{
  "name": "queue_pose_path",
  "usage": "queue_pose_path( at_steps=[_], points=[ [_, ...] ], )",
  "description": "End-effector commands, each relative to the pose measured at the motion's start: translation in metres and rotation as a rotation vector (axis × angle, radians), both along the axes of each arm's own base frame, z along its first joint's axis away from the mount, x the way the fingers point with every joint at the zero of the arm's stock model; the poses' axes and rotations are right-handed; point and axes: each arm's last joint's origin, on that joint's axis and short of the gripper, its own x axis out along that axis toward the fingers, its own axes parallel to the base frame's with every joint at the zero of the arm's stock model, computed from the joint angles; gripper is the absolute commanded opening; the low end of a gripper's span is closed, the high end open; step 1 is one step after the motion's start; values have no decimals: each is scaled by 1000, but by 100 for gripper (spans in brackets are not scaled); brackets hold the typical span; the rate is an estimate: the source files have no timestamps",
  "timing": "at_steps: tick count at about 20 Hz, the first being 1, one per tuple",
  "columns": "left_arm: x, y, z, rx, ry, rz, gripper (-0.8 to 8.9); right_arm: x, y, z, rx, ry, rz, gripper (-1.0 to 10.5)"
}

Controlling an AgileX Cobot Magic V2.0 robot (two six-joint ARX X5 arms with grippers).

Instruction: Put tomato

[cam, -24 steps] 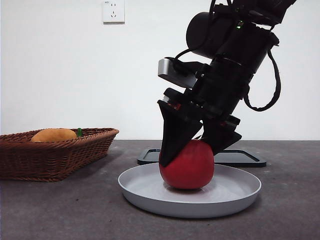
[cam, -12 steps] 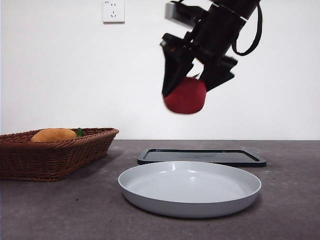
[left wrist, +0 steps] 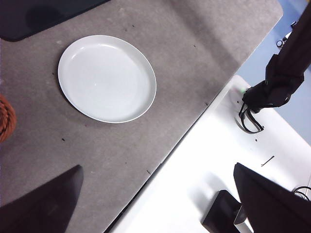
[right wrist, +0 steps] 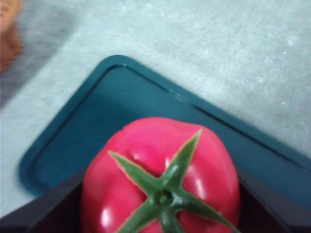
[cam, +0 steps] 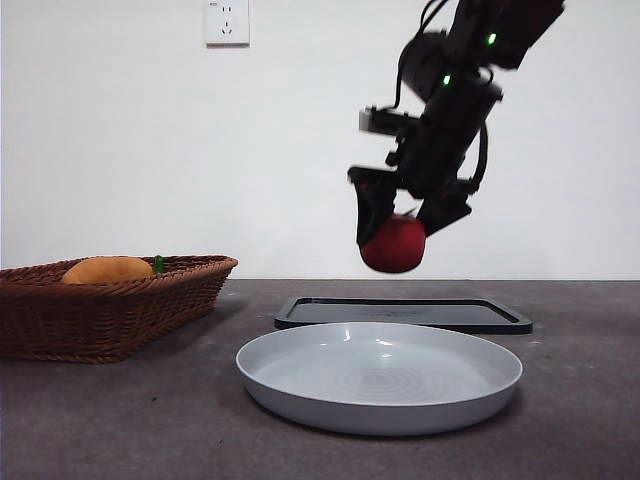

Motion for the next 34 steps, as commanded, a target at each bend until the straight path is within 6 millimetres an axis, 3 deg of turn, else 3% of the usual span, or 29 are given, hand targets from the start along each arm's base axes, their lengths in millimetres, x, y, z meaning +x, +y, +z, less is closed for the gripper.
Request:
queue_pose_path(
  at_steps=[1,4,10,13,17,21,27,31,34],
  points=[
    [0,-1,2,-2,-14,-16,496,13,4,-14,-6,8,2,237],
    [-1,0,3,-4,-20,-16,496,21,4,-32,-19,28,0,237],
    [-2,0,3,-5,-23,-16,495,23,2,-44,-30,64,7,244],
    [-2,0,3,-5,-23,-16,496,22,3,-44,-19,68,18,428],
    [-2,0,3,-5,-23,-16,496,22,3,-44,-19,68,18,532],
    [-2,0,3,-5,-23,-16,495,22,2,-39,-15,57,17,544],
    [-2,0,3,-5,-23,-16,496,9,-5,6,2,4,10,544],
    [-2,0,3,-5,-23,-16,496,-19,-18,61,20,-36,8,544],
    [-2,0,3,-5,-23,-16,496,-59,-32,118,39,-102,14,544]
  ],
)
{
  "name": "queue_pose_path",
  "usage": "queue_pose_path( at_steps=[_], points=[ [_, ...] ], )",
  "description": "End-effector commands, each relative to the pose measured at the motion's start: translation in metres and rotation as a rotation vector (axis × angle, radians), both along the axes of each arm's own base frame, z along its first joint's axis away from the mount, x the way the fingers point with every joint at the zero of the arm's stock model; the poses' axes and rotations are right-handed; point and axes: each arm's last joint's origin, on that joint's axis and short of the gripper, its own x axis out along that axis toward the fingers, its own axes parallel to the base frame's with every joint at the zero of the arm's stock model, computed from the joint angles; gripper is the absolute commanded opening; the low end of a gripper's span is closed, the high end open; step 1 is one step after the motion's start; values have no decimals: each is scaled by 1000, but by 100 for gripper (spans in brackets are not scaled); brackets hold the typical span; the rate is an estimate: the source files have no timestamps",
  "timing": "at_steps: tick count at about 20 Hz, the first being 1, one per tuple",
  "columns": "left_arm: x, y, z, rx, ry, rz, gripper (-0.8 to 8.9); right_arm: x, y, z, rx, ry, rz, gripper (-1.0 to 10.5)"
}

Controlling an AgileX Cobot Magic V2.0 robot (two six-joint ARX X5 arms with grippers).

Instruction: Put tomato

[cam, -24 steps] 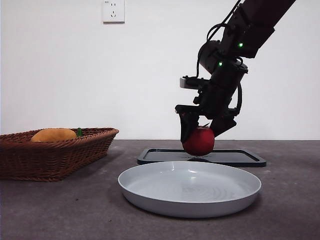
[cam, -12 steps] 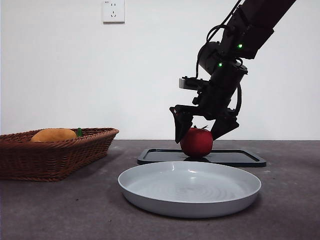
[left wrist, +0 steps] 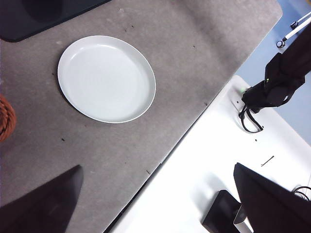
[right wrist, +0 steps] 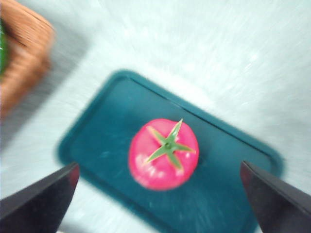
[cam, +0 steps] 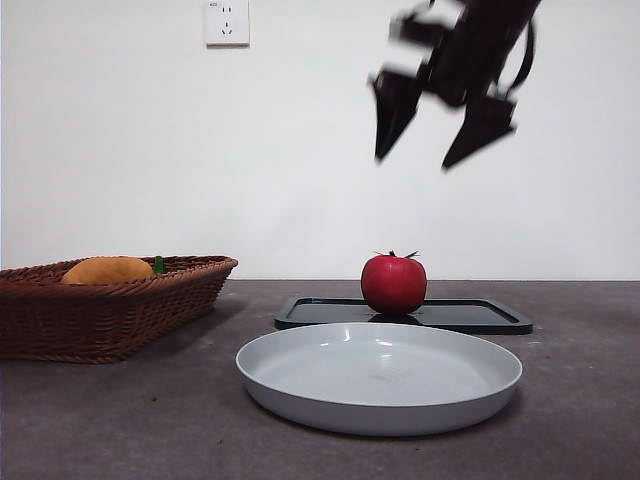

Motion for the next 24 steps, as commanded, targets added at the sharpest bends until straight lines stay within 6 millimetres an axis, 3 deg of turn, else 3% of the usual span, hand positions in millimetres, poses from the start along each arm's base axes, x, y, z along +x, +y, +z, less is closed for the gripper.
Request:
queue_pose_path(
  at_steps=[1,5,9,18,24],
  points=[
    [0,-1,2,-3,-18,-16,496,-29,-8,46,24,-88,18,544],
    [0,-1,3,-4,-21,-16,496,-91,-28,93,56,-108,49,543],
    [0,-1,3,-4,-21,-16,496,-142,-40,104,89,-102,103,542],
    [0,-1,3,-4,-21,-16,496,-254,-56,38,189,28,233,535],
    [0,-1,3,-4,-21,-16,496,-287,-70,23,219,16,265,535]
  ],
)
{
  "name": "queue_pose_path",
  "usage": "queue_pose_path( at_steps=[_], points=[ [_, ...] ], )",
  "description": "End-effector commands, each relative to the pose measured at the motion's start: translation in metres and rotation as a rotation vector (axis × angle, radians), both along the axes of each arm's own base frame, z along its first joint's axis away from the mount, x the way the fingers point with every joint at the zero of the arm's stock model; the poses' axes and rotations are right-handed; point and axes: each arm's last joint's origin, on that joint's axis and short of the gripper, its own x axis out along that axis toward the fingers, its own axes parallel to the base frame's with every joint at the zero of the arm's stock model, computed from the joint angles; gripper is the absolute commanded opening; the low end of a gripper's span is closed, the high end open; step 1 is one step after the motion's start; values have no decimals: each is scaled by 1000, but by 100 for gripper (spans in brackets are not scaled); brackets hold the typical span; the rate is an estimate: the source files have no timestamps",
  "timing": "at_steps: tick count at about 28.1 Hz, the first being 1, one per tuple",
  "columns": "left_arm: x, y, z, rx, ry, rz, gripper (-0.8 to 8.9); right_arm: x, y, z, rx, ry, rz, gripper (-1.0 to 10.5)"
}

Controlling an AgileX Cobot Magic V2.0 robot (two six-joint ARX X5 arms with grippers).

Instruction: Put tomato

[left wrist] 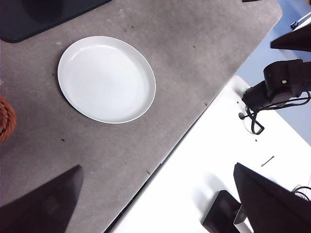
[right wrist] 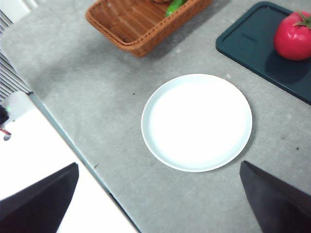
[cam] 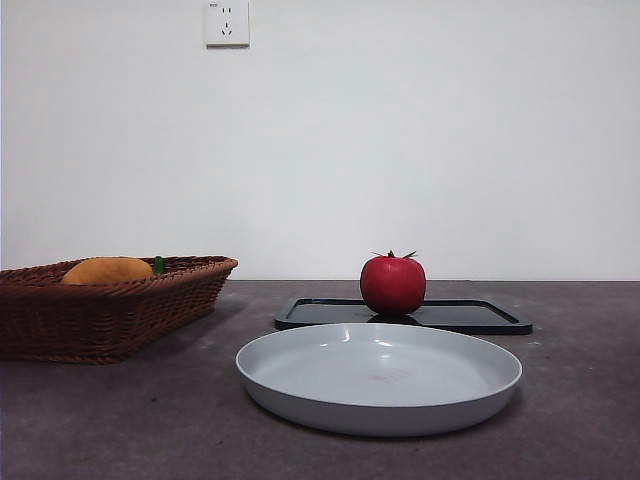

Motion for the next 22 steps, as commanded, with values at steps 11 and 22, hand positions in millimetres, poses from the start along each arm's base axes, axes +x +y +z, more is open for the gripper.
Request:
queue_pose_path(
  at_steps=[11,22],
  points=[
    [0,-1,2,-4,-20,-16,474,-3,-1,3,18,-3,-3,526],
    [0,-1,2,-4,-21,-17,10,-4,-2,2,11,5,-2,6]
  ],
)
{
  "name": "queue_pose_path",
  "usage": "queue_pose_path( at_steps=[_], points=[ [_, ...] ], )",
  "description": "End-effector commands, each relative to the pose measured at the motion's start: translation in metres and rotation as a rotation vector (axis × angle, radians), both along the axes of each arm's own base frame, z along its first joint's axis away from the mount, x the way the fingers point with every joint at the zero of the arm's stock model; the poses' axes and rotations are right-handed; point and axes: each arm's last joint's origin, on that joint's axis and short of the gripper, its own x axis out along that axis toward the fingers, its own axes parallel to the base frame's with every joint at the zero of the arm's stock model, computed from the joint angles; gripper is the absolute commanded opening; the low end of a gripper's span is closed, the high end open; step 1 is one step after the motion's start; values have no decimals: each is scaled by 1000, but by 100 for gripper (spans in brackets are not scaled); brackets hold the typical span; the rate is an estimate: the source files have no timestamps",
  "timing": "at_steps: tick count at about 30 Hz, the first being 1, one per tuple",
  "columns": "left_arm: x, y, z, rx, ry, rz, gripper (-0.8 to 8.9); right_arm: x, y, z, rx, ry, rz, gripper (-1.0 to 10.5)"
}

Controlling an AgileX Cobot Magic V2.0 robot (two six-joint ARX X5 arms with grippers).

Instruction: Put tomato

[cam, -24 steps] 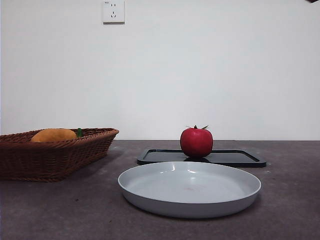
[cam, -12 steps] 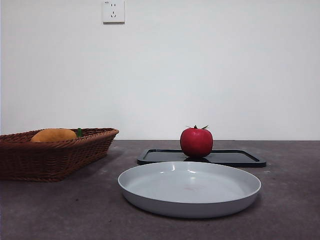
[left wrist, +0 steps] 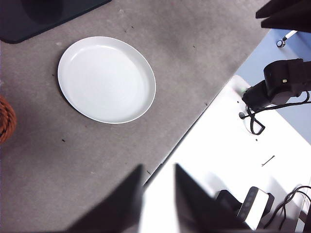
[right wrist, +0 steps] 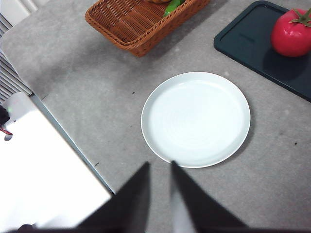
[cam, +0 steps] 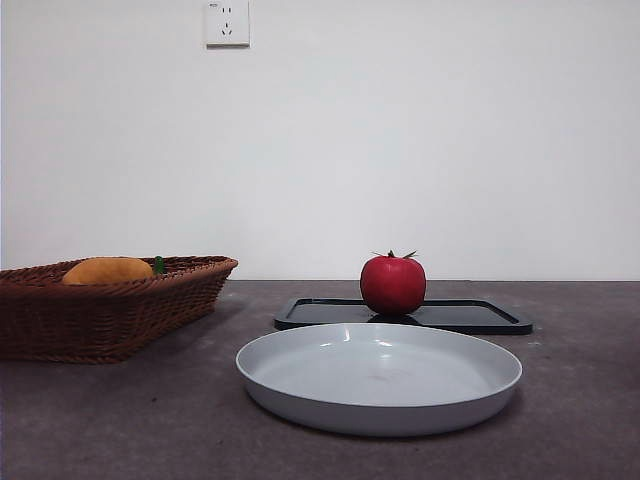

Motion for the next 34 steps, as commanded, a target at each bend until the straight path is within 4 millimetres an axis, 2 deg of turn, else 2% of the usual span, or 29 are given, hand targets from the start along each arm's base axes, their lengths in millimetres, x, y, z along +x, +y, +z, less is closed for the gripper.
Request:
queue_pose_path(
  at_steps=[1,27,30,34],
  points=[
    [0,-1,2,-5,-17,-13,10,0,1,2,6,1,2,6],
    [1,-1,4,-11,-43,-10,10,0,1,2,9,-2,2,6],
    [2,1,11,-28,-173,-19,10,0,1,2,9,-2,2,6],
    [8,10,30,-85,-562,18,10,0,1,2,9,-2,2,6]
  ],
)
